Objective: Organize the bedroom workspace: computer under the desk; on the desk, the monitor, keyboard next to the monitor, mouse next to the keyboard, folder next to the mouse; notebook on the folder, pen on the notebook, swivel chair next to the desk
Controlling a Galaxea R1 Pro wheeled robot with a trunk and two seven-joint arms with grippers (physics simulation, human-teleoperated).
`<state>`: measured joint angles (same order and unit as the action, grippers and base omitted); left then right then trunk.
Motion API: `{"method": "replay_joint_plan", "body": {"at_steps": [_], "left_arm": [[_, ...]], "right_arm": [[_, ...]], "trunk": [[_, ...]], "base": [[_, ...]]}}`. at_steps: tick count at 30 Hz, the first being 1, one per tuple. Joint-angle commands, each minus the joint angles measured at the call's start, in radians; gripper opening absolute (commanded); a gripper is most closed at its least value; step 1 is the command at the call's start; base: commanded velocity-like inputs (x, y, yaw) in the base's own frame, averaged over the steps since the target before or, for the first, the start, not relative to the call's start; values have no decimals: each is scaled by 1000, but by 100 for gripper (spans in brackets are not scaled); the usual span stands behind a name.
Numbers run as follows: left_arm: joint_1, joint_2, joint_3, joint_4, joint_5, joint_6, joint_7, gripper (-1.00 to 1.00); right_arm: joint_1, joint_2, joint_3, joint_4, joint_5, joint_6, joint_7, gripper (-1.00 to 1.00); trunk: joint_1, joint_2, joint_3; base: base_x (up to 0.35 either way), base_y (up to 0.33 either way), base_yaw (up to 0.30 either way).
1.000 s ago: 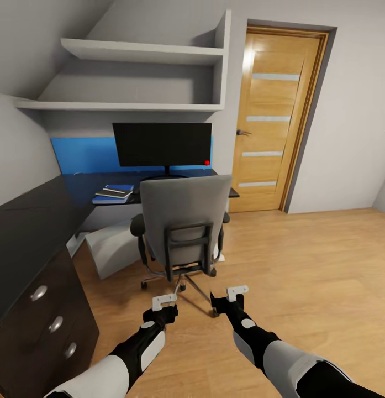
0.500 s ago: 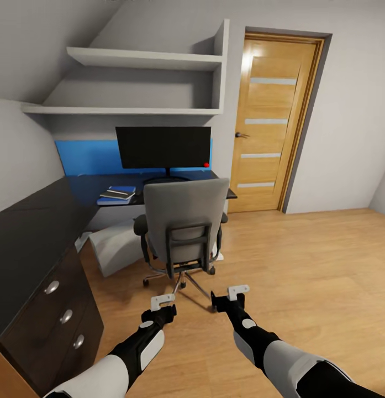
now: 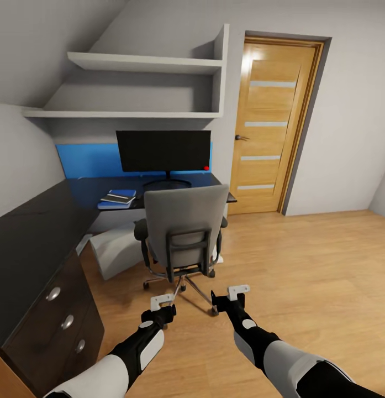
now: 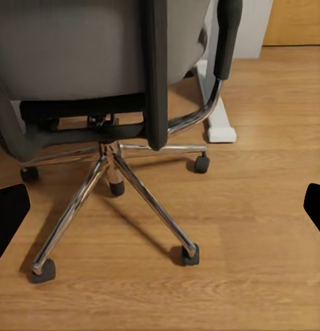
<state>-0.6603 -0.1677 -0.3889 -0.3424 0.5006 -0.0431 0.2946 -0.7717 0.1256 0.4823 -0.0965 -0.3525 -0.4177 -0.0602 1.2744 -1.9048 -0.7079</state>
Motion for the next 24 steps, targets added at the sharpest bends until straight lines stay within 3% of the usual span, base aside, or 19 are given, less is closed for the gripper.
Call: {"method": "replay_joint_plan", "body": {"at_steps": [1,8,9,11,12,15,16,18,24], "left_arm": [[-1,1,-8,0,10,-4,6,100],[-1,1,-9,1,11,-4,6,100],[-1,0,-11,125,13,-8,-1,100],[-1,0,-11,159,13,-10,-3,100],[-1,1,-11,259,12,-15,-5,100],[-1,1,-11,293,12,-52,-5,100],[2,7,-11,310,12,-123,-4,100],[18,11,-11,316,12,-186,-4,100],[85,15,-11,320,12,-237,0,100]], "right_arm": [[-1,0,9,0,-5,-3,-6,100],[-1,0,8,0,-5,-3,-7,100],[28,-20,5,2,-6,-90,-11,100],[50,-27,5,9,-6,-99,-10,100],[135,-54,5,27,-6,-148,-9,100],[174,-66,5,30,-6,-185,-9,100],[206,-73,5,31,-6,-211,-9,100],[238,-75,6,32,-7,-226,-8,100],[322,-76,6,32,-9,-240,-8,100]], "trunk": [[-4,7,2],[-31,56,24],[-35,63,27],[-42,77,34],[-46,84,37],[-58,105,46],[-62,112,49],[-69,126,56],[-92,168,74]], "base": [[0,0,0],[0,0,0],[0,0,0],[0,0,0],[0,0,0],[0,0,0],[0,0,0],[0,0,0],[0,0,0]]}}
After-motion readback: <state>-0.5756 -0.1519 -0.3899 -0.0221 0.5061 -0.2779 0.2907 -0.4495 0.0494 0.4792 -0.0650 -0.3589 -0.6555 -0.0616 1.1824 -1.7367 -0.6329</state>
